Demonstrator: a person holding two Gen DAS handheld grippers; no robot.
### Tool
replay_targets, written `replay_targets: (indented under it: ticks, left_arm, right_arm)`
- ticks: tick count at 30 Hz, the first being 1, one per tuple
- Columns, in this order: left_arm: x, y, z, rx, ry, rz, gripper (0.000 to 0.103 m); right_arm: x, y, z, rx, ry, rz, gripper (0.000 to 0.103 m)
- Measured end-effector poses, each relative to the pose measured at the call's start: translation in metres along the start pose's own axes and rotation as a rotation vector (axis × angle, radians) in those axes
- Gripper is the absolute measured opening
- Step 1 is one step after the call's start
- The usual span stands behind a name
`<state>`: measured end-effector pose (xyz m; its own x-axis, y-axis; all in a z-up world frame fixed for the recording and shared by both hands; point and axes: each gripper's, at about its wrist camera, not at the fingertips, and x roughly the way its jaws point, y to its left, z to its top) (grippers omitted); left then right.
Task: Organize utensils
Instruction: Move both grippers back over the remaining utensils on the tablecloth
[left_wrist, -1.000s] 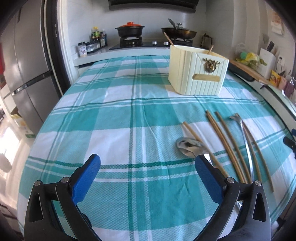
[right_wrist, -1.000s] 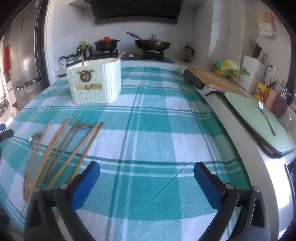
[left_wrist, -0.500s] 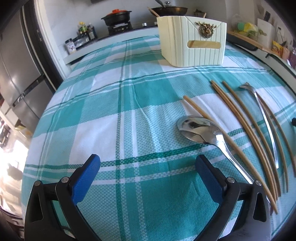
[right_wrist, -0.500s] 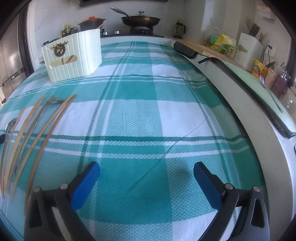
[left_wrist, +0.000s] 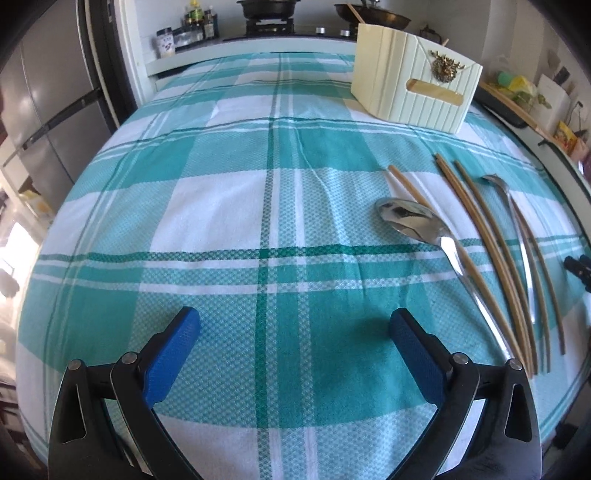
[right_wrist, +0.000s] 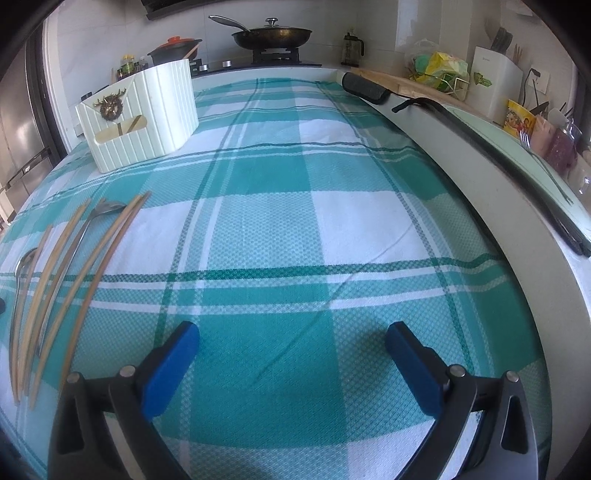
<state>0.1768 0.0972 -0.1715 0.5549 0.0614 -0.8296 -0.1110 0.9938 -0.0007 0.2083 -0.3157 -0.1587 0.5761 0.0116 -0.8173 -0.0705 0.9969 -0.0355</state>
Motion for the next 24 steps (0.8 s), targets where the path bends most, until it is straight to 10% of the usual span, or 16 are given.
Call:
replay_targets:
  ticks: [24]
  left_arm:
    - [0.0020,-0.0033,0.0013,0.006,-0.022,-0.007,0.103]
  right_arm:
    - [0.0007,-0.0007,0.0007,0.000,-0.001,0.002,0.103]
